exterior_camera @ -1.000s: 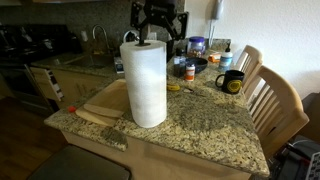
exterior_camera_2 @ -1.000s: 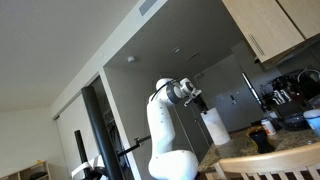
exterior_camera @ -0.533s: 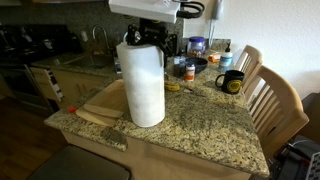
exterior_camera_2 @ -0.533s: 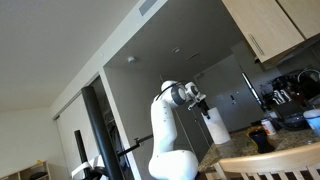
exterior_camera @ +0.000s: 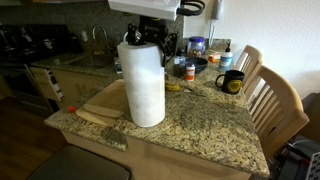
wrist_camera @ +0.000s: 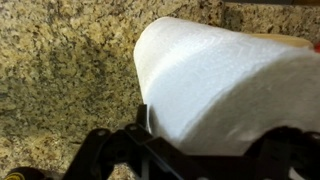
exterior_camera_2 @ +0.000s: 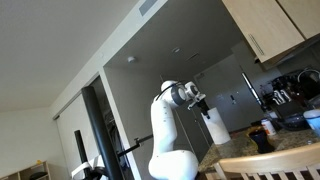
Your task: Move the paper roll towards you
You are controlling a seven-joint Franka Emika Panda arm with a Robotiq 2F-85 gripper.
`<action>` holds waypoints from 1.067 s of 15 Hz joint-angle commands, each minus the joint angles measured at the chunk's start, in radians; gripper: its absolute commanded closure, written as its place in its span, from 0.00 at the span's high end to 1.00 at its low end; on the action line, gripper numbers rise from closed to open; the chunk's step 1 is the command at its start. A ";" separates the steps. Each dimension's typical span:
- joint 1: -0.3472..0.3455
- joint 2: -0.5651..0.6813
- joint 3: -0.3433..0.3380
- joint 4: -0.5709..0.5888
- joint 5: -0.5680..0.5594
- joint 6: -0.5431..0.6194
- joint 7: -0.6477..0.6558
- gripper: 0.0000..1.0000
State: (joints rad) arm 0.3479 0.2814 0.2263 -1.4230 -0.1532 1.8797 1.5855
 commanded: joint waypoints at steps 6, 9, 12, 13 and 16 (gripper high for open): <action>0.019 0.017 -0.031 0.087 -0.015 -0.206 0.100 0.25; 0.021 0.007 -0.042 0.125 -0.056 -0.296 0.140 0.13; 0.025 -0.014 -0.050 0.196 -0.128 -0.426 0.166 0.08; 0.021 -0.019 -0.050 0.222 -0.137 -0.463 0.165 0.07; -0.004 -0.057 -0.047 0.269 -0.135 -0.550 0.167 0.07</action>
State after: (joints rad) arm 0.3492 0.2575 0.1900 -1.2049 -0.2846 1.4096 1.7377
